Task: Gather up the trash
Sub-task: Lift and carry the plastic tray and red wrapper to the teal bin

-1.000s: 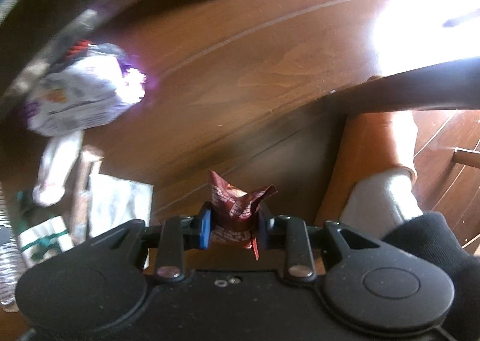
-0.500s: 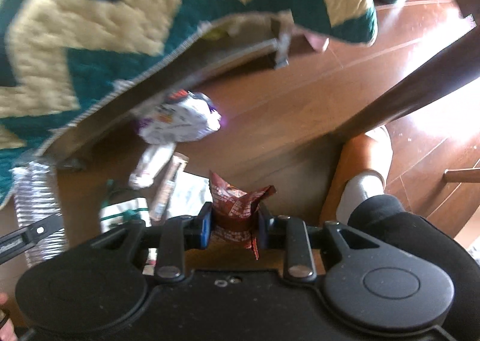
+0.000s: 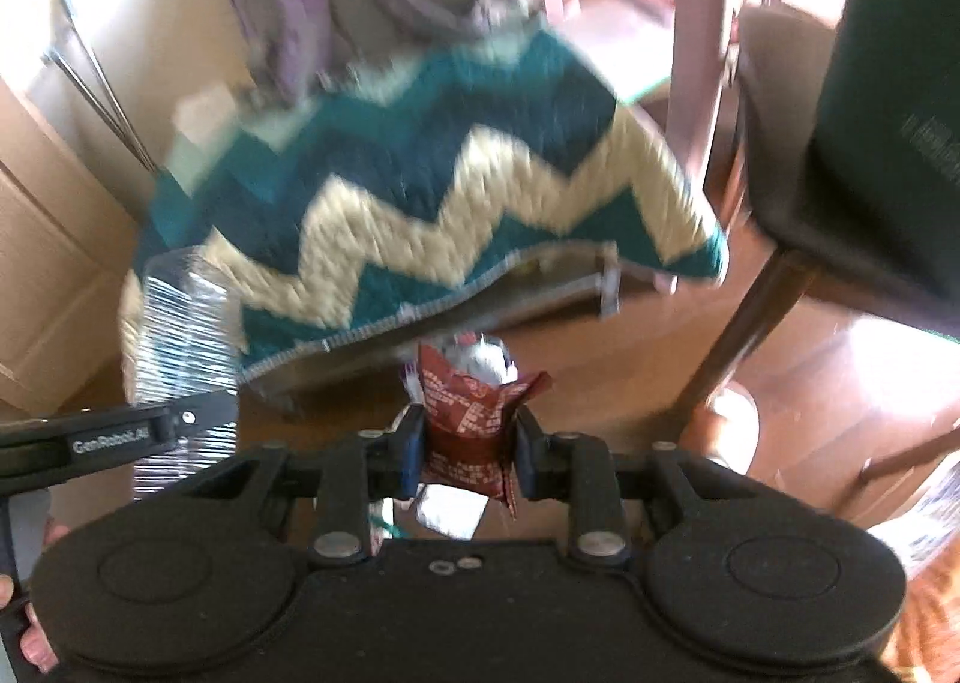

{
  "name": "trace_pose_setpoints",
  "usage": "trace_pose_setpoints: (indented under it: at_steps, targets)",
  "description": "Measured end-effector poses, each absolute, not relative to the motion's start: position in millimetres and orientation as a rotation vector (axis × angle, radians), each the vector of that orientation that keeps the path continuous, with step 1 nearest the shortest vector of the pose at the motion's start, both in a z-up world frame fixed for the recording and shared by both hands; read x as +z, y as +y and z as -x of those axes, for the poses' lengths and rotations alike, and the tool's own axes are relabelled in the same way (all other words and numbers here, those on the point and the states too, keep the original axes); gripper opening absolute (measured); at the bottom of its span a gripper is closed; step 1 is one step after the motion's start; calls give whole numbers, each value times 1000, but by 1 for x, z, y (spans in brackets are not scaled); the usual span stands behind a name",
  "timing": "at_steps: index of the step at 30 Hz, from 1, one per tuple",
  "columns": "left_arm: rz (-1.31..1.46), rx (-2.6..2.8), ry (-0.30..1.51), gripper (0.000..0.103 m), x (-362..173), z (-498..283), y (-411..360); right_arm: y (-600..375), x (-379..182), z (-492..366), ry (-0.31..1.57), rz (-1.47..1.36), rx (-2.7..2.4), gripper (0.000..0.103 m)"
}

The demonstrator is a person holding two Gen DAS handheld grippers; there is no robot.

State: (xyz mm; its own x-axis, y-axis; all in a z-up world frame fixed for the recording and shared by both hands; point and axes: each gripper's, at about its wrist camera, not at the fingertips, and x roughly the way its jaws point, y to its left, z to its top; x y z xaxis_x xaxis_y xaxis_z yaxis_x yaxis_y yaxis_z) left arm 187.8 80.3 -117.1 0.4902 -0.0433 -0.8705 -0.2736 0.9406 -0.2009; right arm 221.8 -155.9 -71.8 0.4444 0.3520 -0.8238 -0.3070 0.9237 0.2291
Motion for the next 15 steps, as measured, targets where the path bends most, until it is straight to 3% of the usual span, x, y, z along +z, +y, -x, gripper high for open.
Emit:
trace_pose_setpoints:
  at_steps: [15]
  targets:
    - [207,-98,728,40,56,-194,-19,-236,78,-181,604,50,424,28]
